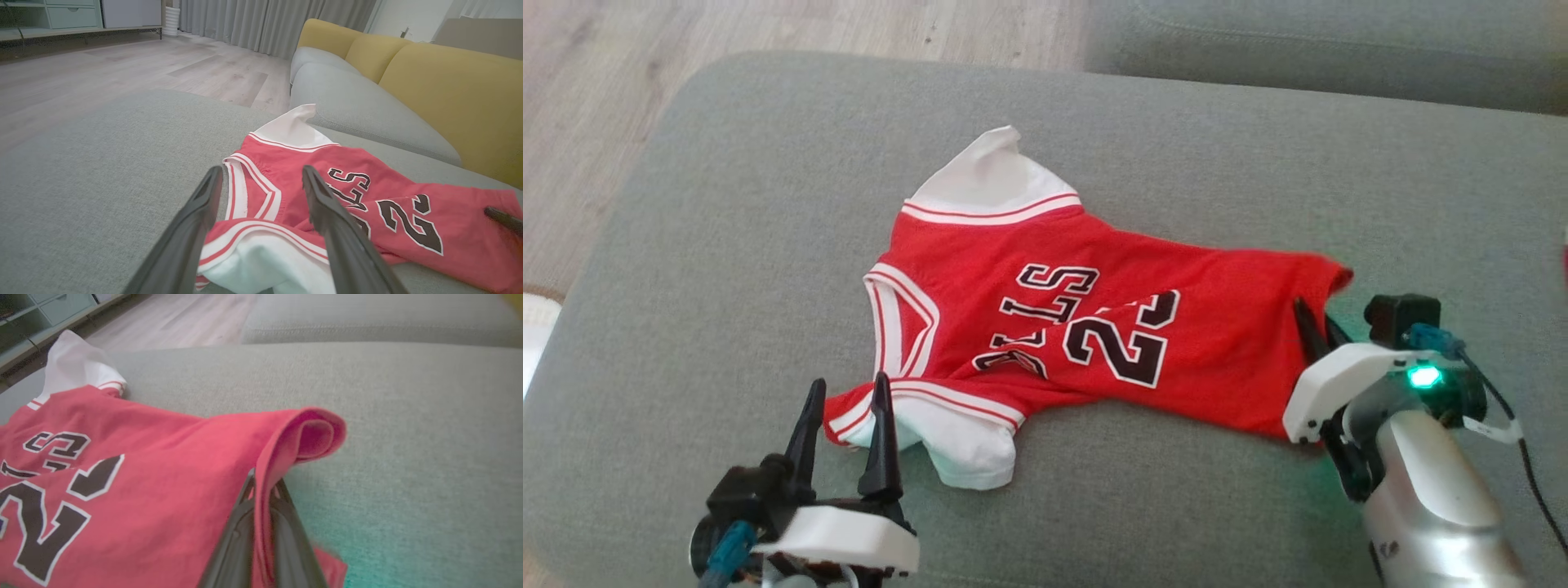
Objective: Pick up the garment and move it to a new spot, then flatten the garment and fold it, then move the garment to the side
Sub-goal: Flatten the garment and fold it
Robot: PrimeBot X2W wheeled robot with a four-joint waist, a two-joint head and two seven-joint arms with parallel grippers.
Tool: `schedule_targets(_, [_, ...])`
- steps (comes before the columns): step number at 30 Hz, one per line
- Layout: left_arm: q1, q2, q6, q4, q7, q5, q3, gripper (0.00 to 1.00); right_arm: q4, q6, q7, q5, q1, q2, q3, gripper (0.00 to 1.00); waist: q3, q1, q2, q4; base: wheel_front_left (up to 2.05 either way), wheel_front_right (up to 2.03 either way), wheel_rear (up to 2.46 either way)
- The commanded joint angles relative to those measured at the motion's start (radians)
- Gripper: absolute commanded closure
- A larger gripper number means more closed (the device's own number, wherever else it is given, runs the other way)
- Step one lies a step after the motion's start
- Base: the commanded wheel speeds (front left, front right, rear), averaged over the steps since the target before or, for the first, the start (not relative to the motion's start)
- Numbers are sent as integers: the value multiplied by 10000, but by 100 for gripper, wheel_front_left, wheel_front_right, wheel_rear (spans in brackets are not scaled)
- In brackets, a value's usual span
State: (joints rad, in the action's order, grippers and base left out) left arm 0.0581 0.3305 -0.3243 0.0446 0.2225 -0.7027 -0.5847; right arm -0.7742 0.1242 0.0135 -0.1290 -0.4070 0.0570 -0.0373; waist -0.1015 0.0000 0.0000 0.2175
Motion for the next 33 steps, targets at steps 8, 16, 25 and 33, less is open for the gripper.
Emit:
schedule_targets(8, [165,269,-82,-315,3,97,298,0,1811,65,-1090,-252,-361,195,-934,100,785,0,0,-403,0,0,0])
schedule_targets(16, [-260,469,-254,-558,-48,-9,384,0,5098,65,-631,-147,839,64,-1111,100,1418,0,0,-654,0,0,0])
schedule_targets(25, [-491,554,-340,-783,16,-89,498,0,8201,65,696,-257,2544,-63,-1334,100,1396,0,0,-677,0,0,0])
schedule_targets(33, [-134,431,-235,-852,36,-14,413,0,6303,65,846,-16,1480,-66,36,100,458,0,0,-183,0,0,0])
